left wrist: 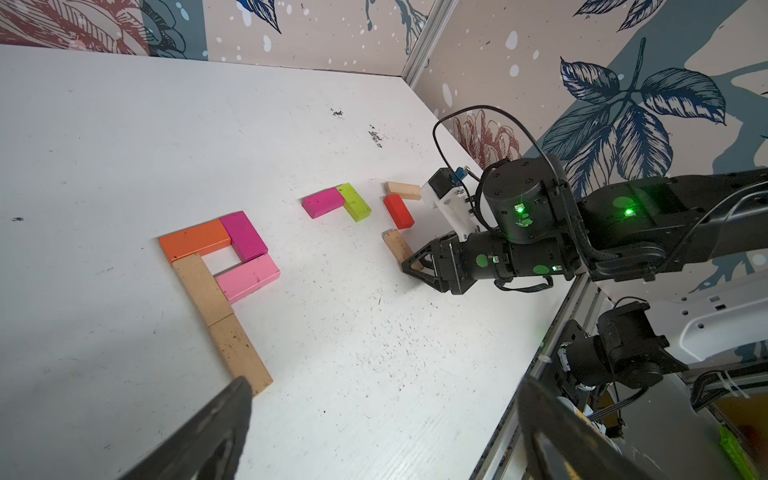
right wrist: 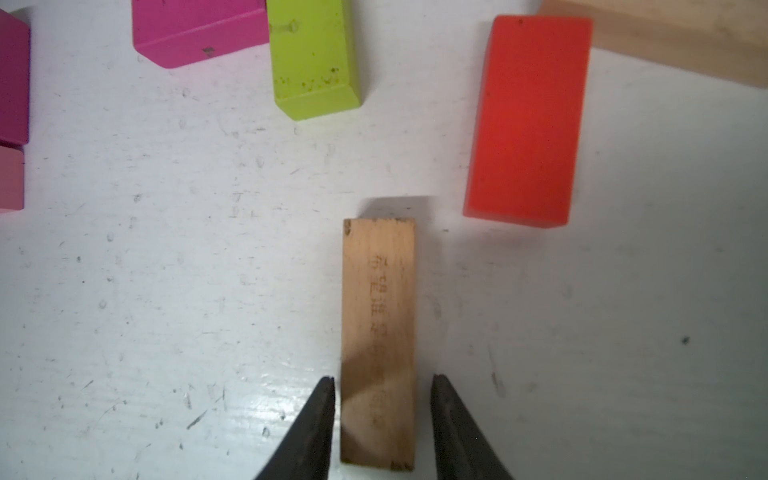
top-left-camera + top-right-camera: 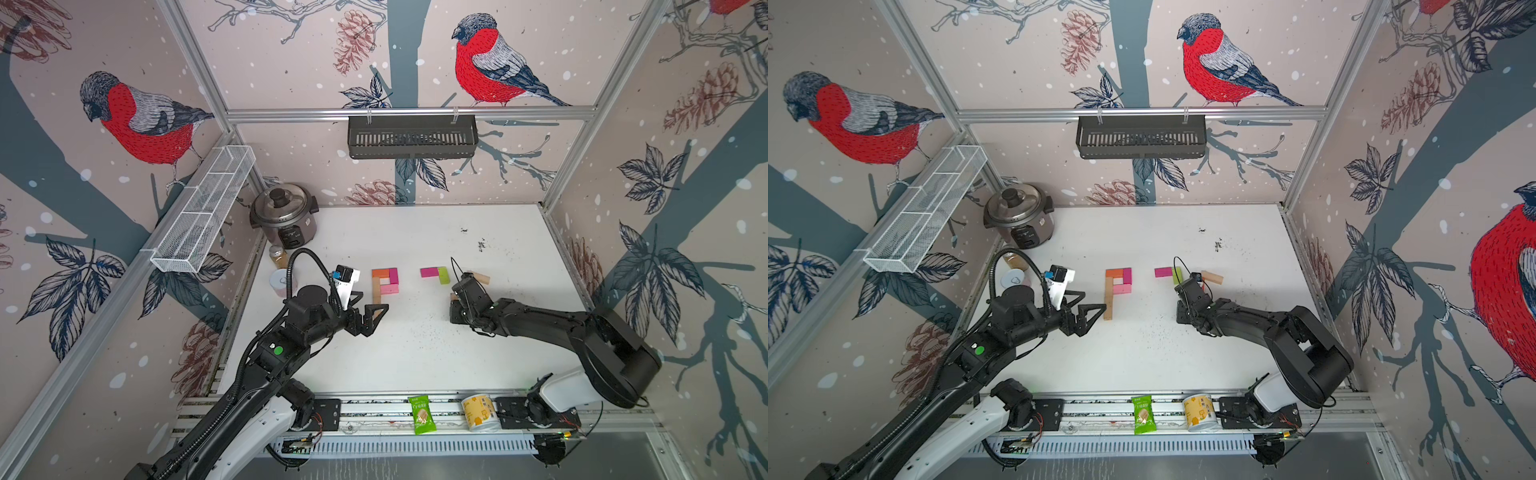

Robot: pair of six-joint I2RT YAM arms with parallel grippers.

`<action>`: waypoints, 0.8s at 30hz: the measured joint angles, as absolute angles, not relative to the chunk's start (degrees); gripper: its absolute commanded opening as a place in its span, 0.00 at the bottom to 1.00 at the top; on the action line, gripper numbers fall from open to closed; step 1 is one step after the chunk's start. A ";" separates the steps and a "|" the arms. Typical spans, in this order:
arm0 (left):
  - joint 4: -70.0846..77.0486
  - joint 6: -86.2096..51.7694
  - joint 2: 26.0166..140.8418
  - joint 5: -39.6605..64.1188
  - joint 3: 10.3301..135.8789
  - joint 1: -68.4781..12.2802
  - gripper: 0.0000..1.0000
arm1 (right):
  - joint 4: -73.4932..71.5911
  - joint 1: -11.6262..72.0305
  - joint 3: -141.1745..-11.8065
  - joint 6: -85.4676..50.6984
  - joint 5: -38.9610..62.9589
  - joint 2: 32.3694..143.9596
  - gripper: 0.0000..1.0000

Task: Assemble the letter p with building blocks
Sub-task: Pick up the building block from the center of the board.

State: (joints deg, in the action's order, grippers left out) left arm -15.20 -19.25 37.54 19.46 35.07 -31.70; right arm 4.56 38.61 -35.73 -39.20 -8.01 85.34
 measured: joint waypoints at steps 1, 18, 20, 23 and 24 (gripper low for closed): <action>-15.20 -19.25 37.52 19.46 35.07 -31.70 0.97 | 4.47 38.68 -35.70 -39.20 -8.03 85.34 0.37; -15.22 -19.31 37.15 19.35 35.07 -31.66 0.98 | 10.17 44.18 -38.00 -38.92 -9.85 81.56 0.27; -15.22 -19.33 37.15 19.35 35.05 -31.66 0.98 | 10.35 44.82 -39.64 -38.70 -9.65 81.89 0.27; -15.22 -19.53 37.28 19.29 35.05 -31.62 0.98 | 10.33 44.95 -41.91 -38.13 -9.26 83.46 0.27; -15.25 -19.53 37.56 19.20 35.05 -31.62 0.98 | 10.41 44.95 -42.63 -37.67 -9.15 84.09 0.27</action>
